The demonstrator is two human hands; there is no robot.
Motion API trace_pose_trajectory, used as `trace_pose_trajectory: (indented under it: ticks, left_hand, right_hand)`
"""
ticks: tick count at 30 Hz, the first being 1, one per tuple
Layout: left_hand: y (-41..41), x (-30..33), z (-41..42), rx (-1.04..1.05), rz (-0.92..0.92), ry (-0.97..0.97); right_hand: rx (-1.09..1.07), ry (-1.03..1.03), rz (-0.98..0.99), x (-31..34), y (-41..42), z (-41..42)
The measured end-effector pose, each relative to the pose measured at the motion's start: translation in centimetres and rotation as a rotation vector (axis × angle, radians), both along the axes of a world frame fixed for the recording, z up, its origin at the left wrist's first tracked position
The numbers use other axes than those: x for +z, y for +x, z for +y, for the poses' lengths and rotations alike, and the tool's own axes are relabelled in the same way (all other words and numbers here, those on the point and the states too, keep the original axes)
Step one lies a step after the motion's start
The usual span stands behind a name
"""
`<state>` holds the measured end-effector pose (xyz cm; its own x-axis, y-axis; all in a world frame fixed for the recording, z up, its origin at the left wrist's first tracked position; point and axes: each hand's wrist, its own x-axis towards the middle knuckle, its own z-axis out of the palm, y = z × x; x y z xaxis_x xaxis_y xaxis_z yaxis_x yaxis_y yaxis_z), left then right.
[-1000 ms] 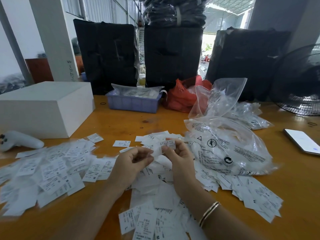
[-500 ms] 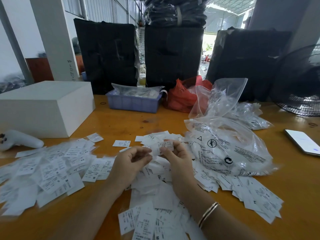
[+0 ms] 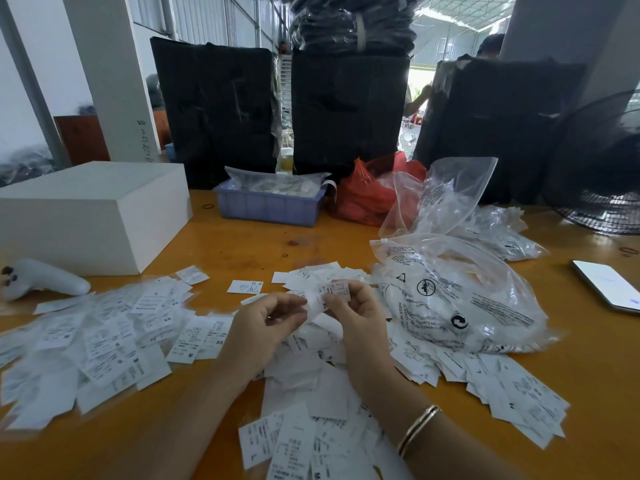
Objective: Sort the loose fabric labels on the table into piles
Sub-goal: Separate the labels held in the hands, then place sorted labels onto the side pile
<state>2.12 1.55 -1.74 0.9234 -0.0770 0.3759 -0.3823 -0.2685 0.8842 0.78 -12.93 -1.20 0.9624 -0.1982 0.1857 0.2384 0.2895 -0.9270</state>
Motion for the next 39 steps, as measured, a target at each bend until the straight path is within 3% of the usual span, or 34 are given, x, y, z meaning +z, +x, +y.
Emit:
trace_pose_trajectory:
  ticks: [21,24,29,33,39]
  left_hand:
    - [-0.13,0.16,0.03,0.016,0.002,-0.049]
    - [-0.08,0.10,0.02,0.030,0.019,-0.057]
    - [0.07,0.30,0.26,0.023,0.020,-0.058]
    - [0.09,0.29,0.43,0.015,0.040,-0.058]
    - [-0.03,0.42,0.43,0.041,0.070,-0.106]
  right_hand:
    - [0.010,0.011,-0.007,-0.17,-0.06,0.10]
    - [0.026,-0.082,-0.014,-0.24,-0.03,0.17]
    - [-0.043,-0.458,-0.102,-0.60,0.17,0.42]
    - [0.003,-0.631,-0.124,-0.71,0.11,0.70]
    - [-0.074,-0.524,-0.077,-0.72,0.17,0.32]
